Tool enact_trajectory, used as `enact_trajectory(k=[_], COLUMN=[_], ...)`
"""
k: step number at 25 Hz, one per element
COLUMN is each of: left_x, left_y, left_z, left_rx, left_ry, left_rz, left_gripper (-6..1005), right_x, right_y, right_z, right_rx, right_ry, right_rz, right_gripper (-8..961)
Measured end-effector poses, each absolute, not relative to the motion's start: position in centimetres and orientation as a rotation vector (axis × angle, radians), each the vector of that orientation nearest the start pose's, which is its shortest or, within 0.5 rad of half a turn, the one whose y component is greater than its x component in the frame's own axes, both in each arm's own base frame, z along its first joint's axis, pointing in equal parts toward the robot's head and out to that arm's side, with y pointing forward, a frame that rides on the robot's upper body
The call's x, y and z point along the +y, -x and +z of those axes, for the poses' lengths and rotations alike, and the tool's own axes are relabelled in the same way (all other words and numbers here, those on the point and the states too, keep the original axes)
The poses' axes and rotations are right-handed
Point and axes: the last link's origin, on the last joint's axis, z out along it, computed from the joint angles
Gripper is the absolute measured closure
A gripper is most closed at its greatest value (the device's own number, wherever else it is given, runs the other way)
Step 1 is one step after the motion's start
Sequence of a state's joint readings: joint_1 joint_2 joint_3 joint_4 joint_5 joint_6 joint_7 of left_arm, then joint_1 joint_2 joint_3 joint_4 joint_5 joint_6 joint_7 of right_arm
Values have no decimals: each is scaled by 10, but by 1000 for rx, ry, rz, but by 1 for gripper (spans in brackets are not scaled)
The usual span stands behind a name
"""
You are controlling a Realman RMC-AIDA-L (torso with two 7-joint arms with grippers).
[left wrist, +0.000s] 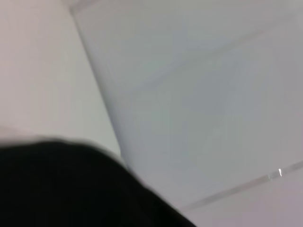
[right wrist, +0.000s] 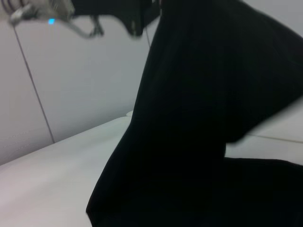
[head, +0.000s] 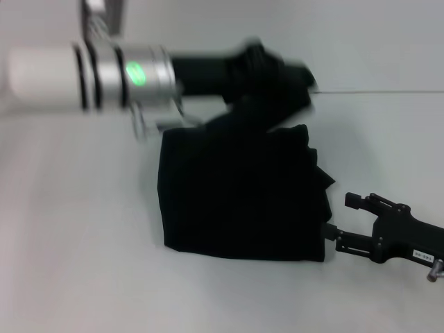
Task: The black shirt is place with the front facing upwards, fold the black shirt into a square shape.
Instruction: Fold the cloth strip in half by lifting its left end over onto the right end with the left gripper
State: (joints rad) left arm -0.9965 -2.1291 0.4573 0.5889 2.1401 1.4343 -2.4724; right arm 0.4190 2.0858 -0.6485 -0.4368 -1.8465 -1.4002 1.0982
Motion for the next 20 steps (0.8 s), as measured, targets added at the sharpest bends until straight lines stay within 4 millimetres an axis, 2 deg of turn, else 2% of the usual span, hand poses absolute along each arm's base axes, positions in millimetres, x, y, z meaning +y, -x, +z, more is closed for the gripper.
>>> enact_trajectory(k=[2,5,7,10,14,20], left_x=[410,387,375,366,363,362], left_y=[118,137,148,158,159,160], left_z=[-41,-77,-91,-97,-97,-98], left_rx=[-1868,-1994,-2053,-2077,-2065,-2028], left_ry=[2471,2461,2440,2423,2445,2474], left_rz=[-940,-900,-898,-905,-903,-895], left_gripper=[975,975,975,975,975,975], right_x=[302,304,307,314,329,367], right_y=[-312,-314,-314,-315,-313,-295], right_z=[-30,-36,-41,-46,-49,-54], right_rx=[714,753,776,809,844,855], right_ry=[2470,2457,2445,2410,2341,2264], right_rz=[738,721,702,677,661,617], right_gripper=[9,9,8,8,8,9])
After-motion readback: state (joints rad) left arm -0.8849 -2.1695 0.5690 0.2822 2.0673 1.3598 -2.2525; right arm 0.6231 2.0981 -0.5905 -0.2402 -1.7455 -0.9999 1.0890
